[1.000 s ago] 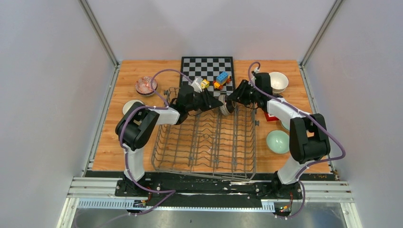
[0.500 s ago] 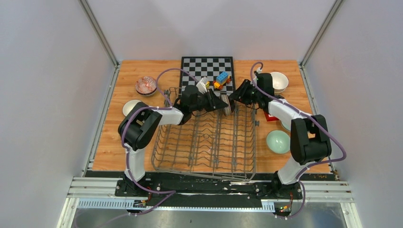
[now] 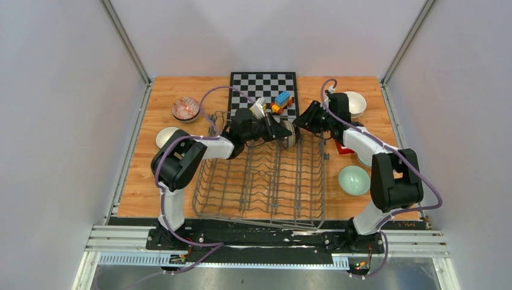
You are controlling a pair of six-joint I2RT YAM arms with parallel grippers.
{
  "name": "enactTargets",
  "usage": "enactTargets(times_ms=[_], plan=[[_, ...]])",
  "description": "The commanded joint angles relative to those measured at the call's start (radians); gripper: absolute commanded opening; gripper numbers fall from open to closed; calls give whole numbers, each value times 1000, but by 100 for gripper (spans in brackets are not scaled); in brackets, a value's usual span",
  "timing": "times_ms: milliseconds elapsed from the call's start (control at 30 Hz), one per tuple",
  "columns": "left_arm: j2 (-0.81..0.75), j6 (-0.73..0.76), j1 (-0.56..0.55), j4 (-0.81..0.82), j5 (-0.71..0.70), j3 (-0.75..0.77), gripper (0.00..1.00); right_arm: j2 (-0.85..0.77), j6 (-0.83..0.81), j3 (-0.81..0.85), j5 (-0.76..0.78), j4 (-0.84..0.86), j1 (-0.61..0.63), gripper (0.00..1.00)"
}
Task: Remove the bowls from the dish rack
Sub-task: Pick up the bowl from the dish rack.
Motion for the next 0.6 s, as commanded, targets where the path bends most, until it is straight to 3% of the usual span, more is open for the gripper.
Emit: enactTargets(times_ms=[0, 567], plan=[[-3, -19, -17, 130, 44, 51, 0, -28, -6, -20, -44, -65, -10, 41], [-26, -63, -17, 203, 63, 40, 0, -131, -2, 0, -47, -162, -70, 71]])
